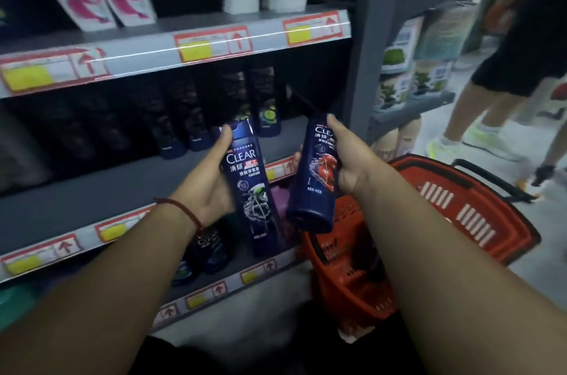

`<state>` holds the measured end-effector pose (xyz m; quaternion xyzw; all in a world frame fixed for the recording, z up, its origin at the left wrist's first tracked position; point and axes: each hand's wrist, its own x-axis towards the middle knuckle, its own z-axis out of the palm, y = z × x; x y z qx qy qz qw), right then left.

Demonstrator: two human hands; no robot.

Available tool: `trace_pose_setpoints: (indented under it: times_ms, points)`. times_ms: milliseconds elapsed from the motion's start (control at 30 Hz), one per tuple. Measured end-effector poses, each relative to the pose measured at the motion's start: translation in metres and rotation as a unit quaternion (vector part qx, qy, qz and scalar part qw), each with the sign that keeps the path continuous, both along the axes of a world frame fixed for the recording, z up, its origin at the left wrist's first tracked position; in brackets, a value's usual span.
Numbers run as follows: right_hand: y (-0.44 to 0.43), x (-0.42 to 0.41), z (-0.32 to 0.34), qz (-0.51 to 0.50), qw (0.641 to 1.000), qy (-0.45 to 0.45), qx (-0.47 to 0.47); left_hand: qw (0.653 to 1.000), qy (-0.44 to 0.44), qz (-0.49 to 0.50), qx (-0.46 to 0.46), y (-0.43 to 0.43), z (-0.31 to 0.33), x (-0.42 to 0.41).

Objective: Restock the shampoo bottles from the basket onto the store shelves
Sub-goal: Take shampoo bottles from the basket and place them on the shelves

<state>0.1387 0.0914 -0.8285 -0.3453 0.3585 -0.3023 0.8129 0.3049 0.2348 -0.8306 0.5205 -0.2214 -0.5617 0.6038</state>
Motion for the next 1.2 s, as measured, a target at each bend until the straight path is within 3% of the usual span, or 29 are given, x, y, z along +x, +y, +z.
trace_pose_setpoints:
  times_ms: [133, 267, 367, 467, 600, 700, 800, 1000, 1200]
  points:
    - [0.014, 0.042, 0.000, 0.106, 0.994, 0.015, 0.027, 0.985, 0.004, 0.166, 0.054, 0.017, -0.011, 0.038]
    - [0.025, 0.081, -0.002, 0.173, 0.985, 0.016, 0.002, 0.988, 0.011, 0.144, 0.063, 0.037, -0.003, 0.076]
    - [0.036, 0.114, -0.001, 0.167, 0.986, 0.017, -0.024, 0.990, 0.009, 0.117, 0.080, 0.055, 0.008, 0.096]
    - [0.047, 0.141, -0.005, 0.164, 0.986, 0.020, -0.006, 0.978, 0.011, 0.189, 0.087, 0.068, 0.007, 0.111]
    - [0.060, 0.165, -0.011, 0.195, 0.979, 0.028, 0.049, 0.959, 0.059, 0.276, 0.025, 0.085, 0.000, 0.129]
    - [0.064, 0.176, -0.012, 0.209, 0.975, 0.011, 0.070, 0.955, 0.117, 0.269, 0.050, 0.100, -0.007, 0.142]
    - [0.070, 0.183, -0.010, 0.228, 0.970, -0.017, 0.082, 0.964, 0.091, 0.234, 0.082, 0.113, -0.011, 0.147]
    - [0.071, 0.185, -0.011, 0.192, 0.975, -0.085, 0.072, 0.979, 0.040, 0.194, 0.042, 0.113, -0.009, 0.151]
    - [0.050, 0.175, -0.014, 0.212, 0.977, 0.002, -0.005, 0.973, -0.044, 0.227, -0.012, 0.089, -0.016, 0.155]
